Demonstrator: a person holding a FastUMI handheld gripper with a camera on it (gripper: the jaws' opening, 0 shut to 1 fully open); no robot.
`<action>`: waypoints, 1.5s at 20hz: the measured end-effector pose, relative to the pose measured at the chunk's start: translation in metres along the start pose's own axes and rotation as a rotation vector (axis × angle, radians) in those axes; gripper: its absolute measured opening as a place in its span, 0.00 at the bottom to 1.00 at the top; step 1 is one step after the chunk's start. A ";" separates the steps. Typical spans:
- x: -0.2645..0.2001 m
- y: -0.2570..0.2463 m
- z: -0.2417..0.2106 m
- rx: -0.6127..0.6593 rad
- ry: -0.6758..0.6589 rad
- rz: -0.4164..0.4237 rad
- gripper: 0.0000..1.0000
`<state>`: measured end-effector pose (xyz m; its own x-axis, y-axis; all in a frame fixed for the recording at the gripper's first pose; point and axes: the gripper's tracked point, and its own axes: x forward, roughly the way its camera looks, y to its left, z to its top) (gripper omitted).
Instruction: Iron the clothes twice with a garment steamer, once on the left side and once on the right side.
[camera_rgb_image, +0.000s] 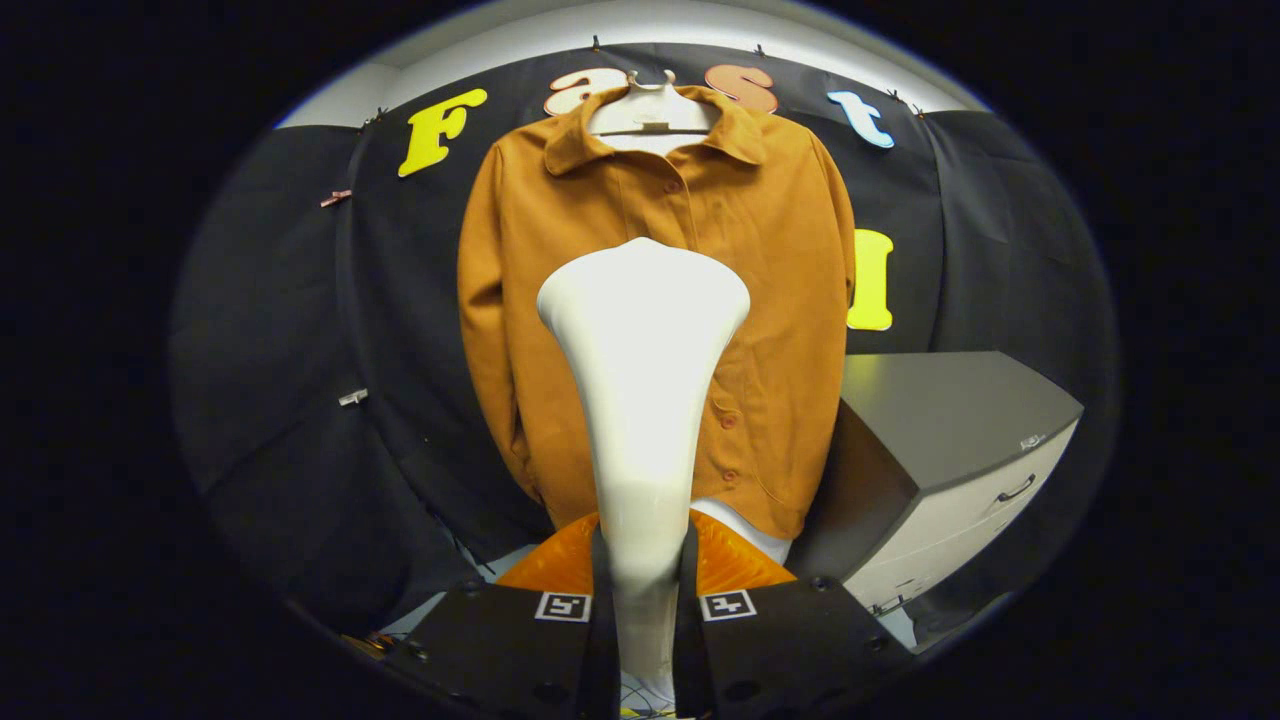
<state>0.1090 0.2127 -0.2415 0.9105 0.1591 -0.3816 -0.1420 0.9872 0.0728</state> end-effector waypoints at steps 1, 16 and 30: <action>0.002 0.007 0.007 -0.002 0.000 0.007 0.24; 0.096 0.054 0.093 -0.071 -0.082 -0.043 0.24; 0.132 0.050 0.054 -0.069 -0.074 -0.064 0.24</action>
<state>0.2432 0.2822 -0.2386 0.9442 0.0973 -0.3146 -0.1072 0.9941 -0.0141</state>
